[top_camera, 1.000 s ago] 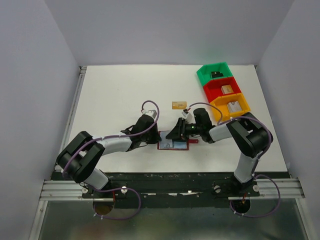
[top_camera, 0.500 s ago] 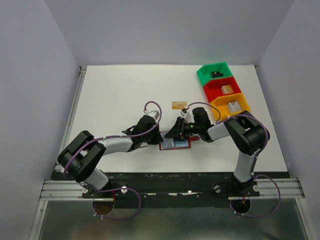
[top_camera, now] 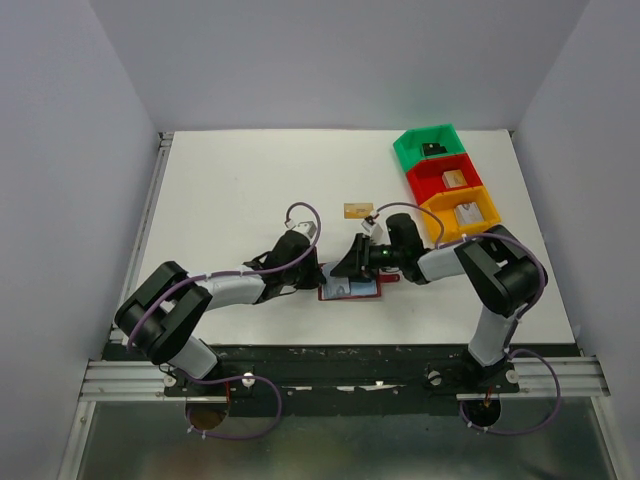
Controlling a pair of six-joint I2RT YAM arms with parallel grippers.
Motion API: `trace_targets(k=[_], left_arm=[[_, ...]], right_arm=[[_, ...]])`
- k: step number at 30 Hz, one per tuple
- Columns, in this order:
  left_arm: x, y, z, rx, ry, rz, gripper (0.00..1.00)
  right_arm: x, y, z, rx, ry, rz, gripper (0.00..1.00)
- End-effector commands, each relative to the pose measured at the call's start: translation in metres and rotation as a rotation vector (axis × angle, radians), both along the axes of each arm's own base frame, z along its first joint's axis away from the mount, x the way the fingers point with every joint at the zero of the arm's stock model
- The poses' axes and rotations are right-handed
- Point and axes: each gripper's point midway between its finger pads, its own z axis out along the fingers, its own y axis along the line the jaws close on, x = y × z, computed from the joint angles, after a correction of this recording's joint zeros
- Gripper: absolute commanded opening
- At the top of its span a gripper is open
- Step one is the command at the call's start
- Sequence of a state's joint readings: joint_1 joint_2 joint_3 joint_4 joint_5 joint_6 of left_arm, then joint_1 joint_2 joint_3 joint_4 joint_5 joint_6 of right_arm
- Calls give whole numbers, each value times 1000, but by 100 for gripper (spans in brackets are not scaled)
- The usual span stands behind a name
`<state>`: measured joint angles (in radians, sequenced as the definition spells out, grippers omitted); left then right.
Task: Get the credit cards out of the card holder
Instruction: Remove the credit card from the card holder.
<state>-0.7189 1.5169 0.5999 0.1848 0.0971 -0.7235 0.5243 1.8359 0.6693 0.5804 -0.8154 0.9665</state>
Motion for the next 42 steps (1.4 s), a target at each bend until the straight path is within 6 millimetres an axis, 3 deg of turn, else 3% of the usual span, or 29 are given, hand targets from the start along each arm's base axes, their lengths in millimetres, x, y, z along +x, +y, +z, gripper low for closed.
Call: trace_targets(k=[1,36,42], left_arm=[[-5,16,-19,57,51,44,0],[-3,24,-26,70,87,83,0],[-4,25,-26,70,86,88,0]], right_arm=[[-7,-3,8,-9,-34,28,50],[-4,-25,14,-74,-75,3,49],[-3,-29,13,-85,-76,-8,45]])
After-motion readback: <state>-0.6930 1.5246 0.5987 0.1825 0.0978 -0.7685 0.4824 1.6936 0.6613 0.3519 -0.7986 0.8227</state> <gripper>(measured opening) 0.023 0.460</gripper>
